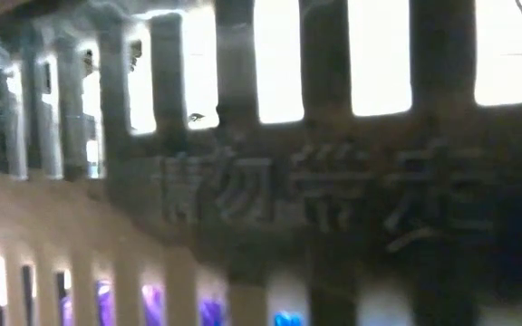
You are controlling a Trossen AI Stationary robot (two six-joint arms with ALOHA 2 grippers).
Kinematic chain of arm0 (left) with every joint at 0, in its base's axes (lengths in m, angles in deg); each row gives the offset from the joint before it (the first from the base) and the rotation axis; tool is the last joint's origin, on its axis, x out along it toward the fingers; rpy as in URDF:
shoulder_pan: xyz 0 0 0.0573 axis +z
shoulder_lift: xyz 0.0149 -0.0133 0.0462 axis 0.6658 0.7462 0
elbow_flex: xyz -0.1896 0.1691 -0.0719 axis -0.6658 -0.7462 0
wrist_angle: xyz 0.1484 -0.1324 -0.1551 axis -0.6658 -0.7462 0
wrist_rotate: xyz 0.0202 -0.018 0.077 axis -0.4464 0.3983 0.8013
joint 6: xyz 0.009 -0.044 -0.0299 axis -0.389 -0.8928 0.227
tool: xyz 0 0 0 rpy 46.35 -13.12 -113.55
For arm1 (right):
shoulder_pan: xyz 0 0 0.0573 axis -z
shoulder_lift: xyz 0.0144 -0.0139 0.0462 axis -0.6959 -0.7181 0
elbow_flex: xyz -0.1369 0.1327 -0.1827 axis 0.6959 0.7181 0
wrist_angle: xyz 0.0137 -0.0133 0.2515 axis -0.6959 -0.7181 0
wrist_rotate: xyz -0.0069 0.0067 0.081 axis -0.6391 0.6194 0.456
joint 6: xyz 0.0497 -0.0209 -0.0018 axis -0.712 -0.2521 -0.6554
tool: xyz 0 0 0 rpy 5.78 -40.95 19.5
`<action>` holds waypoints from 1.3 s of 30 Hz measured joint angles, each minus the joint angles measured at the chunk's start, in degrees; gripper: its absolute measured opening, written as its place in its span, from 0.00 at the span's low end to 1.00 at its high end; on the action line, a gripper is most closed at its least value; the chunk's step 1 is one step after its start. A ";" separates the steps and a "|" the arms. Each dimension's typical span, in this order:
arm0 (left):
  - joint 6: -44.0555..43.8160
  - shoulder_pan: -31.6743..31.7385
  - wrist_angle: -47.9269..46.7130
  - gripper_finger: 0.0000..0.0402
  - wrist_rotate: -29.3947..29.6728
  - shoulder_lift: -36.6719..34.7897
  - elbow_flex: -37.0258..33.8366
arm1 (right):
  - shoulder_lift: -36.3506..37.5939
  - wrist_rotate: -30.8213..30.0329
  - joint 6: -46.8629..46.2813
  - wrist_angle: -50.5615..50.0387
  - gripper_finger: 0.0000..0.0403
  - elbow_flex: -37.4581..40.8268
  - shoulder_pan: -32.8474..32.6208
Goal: Pick & Place Office Desk Supplies
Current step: Put the black rubber band into the yellow bin
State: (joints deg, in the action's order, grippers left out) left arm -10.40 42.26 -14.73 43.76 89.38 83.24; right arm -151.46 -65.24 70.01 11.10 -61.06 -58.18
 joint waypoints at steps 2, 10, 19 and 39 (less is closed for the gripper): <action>0.01 -0.20 -0.32 0.58 -0.02 1.13 0.45 | -0.01 1.09 0.05 1.28 0.00 0.01 0.08; 0.83 -0.18 0.07 0.39 1.64 5.35 2.22 | 0.03 2.00 -0.33 0.89 0.00 -0.01 0.21; 3.83 -0.18 -0.94 0.01 2.70 5.59 1.98 | 0.03 2.18 -0.14 -1.17 0.00 -0.01 0.23; 4.00 4.84 -9.90 0.00 2.99 5.44 1.98 | 3.07 0.09 -2.50 -17.17 0.53 -0.01 -3.33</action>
State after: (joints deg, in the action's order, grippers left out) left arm -6.41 47.10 -24.63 46.75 94.82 85.23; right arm -148.39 -65.15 67.51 -6.07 -61.07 -61.51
